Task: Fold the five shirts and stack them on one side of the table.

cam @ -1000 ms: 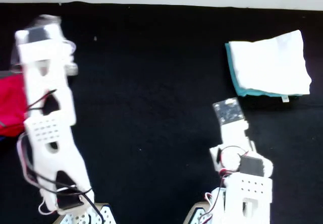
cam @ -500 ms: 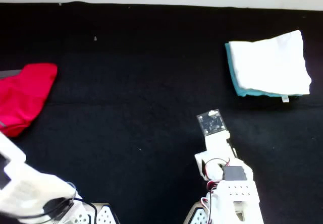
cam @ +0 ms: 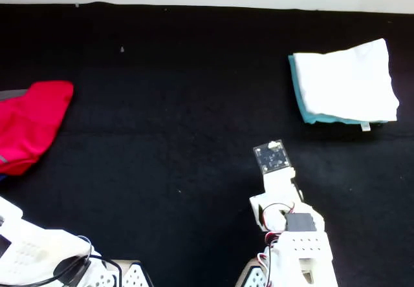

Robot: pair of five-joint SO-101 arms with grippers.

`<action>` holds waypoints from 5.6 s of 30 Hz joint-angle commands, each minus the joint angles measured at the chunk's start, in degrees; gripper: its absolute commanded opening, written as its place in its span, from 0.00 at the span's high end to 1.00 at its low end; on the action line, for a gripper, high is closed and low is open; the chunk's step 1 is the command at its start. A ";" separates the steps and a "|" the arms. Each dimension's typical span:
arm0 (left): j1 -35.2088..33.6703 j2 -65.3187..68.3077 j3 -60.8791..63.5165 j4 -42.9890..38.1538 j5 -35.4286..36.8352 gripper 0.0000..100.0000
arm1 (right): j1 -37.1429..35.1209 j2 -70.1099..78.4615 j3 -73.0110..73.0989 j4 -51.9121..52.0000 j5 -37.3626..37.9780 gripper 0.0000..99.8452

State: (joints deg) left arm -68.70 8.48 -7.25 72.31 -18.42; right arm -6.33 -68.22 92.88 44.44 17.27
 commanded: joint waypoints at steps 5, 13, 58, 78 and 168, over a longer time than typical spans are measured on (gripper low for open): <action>3.30 -2.86 4.97 -10.81 -0.70 0.82 | -0.75 0.04 0.48 -1.36 -0.62 0.93; 6.81 -2.86 8.40 -10.73 -0.70 1.00 | -0.75 -0.40 0.57 -1.54 -0.62 0.93; 66.07 -31.69 29.49 28.13 1.67 0.99 | -0.75 -1.36 0.75 -1.63 -0.70 0.93; 41.01 -31.78 37.93 21.98 -5.89 0.99 | -6.37 9.80 -32.48 12.35 -0.62 0.92; 51.47 -31.87 -4.62 25.14 -5.98 0.99 | -14.20 102.81 -193.63 56.92 -14.86 0.99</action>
State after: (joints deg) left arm -17.98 -22.37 -14.64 97.36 -24.22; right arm -23.21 39.03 -94.29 100.44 1.71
